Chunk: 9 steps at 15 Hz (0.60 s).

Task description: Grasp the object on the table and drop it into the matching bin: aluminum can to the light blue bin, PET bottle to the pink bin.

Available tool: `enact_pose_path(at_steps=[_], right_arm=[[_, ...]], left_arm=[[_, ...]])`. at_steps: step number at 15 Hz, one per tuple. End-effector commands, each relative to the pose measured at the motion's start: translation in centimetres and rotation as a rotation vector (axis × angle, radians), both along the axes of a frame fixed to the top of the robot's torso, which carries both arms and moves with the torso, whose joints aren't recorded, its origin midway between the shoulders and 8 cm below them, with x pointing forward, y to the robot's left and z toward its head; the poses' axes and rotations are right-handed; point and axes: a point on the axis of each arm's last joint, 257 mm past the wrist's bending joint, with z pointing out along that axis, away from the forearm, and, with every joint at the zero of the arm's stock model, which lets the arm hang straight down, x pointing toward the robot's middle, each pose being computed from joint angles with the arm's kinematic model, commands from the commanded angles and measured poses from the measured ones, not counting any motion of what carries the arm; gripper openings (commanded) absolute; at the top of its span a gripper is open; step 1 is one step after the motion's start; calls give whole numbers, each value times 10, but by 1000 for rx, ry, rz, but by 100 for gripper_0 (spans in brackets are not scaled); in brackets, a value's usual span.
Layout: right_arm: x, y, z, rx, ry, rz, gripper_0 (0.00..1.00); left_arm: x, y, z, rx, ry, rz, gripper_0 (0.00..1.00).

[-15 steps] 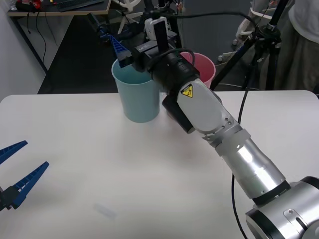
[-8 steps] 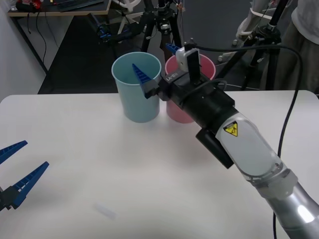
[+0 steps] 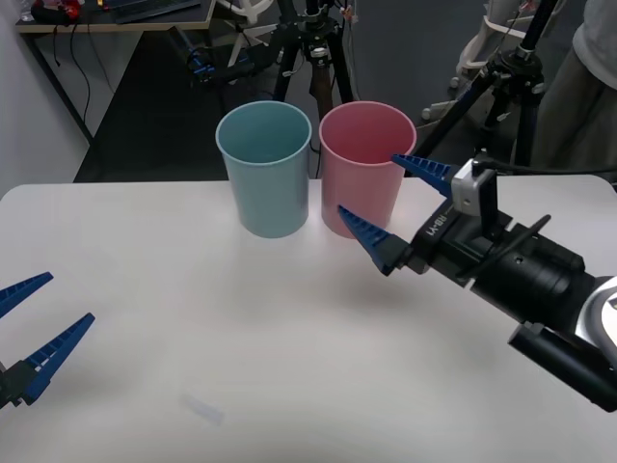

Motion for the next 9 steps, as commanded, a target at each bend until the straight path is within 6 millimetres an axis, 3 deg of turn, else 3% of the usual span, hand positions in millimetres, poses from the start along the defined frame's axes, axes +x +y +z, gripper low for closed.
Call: enact_pose_path(at_steps=[1, 9], right_arm=[[-22, -34, -15, -42, 6, 29, 100], [-86, -152, -71, -72, 178, -37, 100]], left_arm=[[0, 0, 0, 0, 0, 0, 100], [0, 0, 0, 0, 0, 0, 100]])
